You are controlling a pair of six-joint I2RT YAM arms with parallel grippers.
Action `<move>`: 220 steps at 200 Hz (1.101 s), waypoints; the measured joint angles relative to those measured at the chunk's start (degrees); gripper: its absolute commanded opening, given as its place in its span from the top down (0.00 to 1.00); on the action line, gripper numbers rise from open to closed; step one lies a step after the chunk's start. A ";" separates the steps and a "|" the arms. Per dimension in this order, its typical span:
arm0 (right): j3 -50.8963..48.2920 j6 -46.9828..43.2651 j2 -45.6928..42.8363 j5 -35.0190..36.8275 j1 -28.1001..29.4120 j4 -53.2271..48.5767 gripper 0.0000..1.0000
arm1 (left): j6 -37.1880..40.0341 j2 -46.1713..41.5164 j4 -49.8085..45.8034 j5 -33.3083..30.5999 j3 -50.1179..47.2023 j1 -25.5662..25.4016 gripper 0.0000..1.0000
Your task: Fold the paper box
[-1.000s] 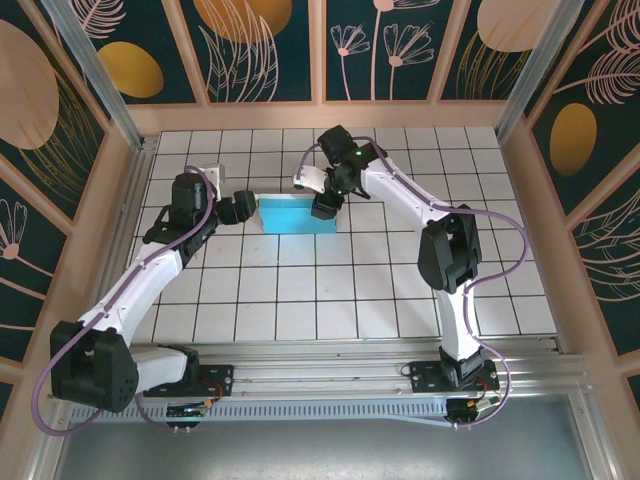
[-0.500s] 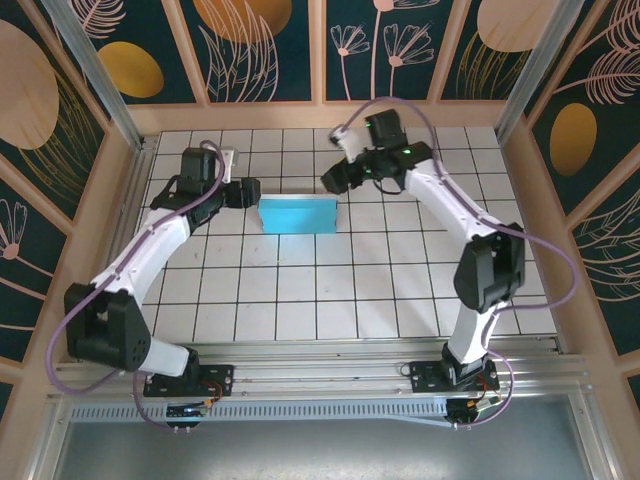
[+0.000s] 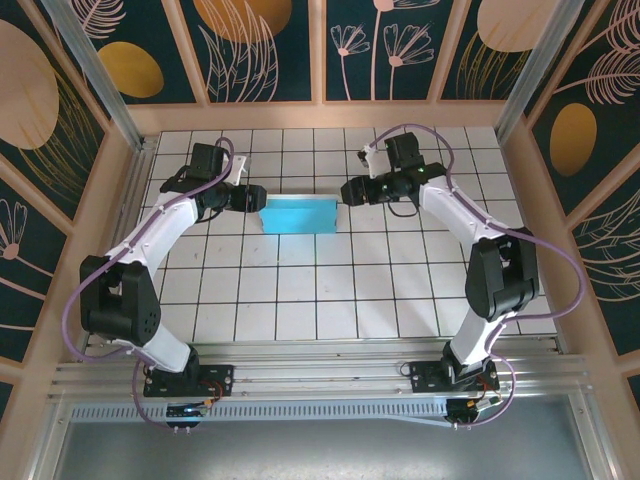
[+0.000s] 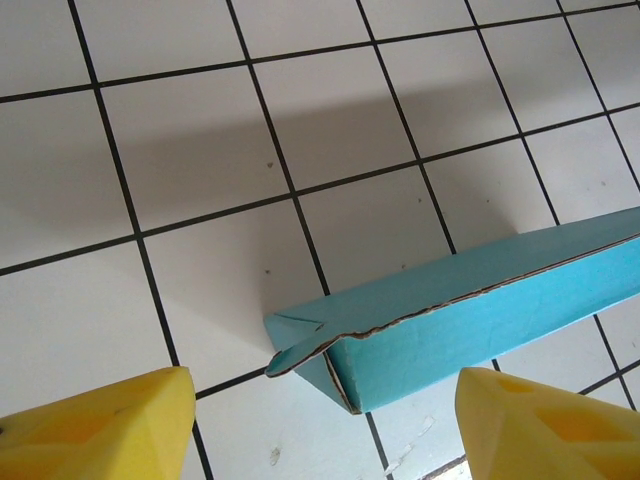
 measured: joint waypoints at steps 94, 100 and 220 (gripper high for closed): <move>0.02 -0.90 2.89 -0.37 2.51 2.27 0.66 | 0.61 1.70 0.00 -1.90 0.00 0.00 0.45; 0.02 -0.90 3.04 -0.37 2.54 2.32 0.68 | 0.63 1.77 0.00 -1.92 0.00 0.00 0.46; 0.76 -0.90 4.04 -0.37 2.89 2.32 0.81 | 0.44 2.86 0.17 -3.30 0.04 -0.02 0.62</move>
